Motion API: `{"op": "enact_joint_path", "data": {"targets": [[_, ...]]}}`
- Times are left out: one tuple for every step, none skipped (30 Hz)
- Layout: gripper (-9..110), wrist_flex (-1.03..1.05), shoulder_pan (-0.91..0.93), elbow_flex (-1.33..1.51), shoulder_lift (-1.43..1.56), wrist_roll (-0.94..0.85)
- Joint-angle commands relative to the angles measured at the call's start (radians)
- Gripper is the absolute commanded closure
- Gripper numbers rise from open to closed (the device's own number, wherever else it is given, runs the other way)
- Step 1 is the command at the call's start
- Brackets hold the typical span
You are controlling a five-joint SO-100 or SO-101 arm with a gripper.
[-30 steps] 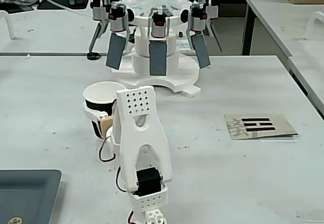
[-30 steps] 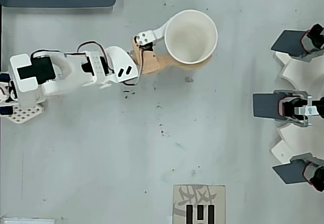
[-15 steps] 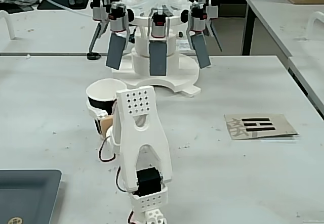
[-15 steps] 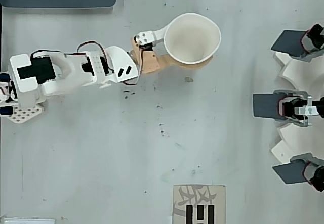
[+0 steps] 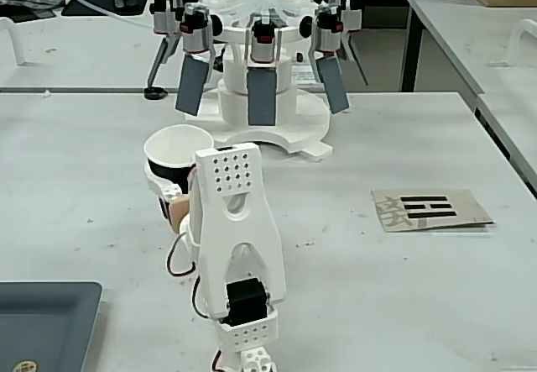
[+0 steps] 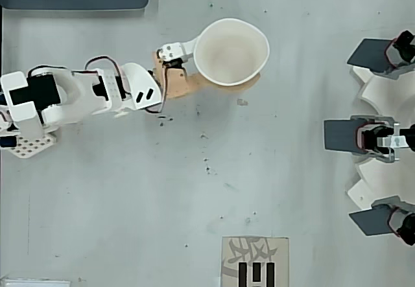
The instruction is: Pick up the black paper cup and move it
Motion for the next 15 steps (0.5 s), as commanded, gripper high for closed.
{"op": "enact_joint_path", "data": {"targets": [[95,-0.032,0.009,0.029,0.092,-0.006],[95,-0.032,0.009,0.046,0.107,-0.005],[95,-0.035,0.009,0.064,0.123,-0.005],[94,-0.038,0.009,0.083,0.138,0.0],[94,-0.04,0.009,0.101,0.155,0.002],[94,-0.04,0.009,0.118,0.172,0.002],[94,-0.04,0.009,0.137,0.19,0.002],[94,-0.041,0.011,0.153,0.209,0.002],[94,-0.043,0.011,0.175,0.229,0.003],[94,-0.044,0.011,0.193,0.247,0.003],[94,-0.044,0.011,0.213,0.265,0.005],[94,-0.044,0.011,0.232,0.282,0.005],[94,-0.044,0.011,0.249,0.298,0.005],[94,-0.044,0.011,0.264,0.313,0.006],[94,-0.044,0.011,0.278,0.328,0.006]]}}
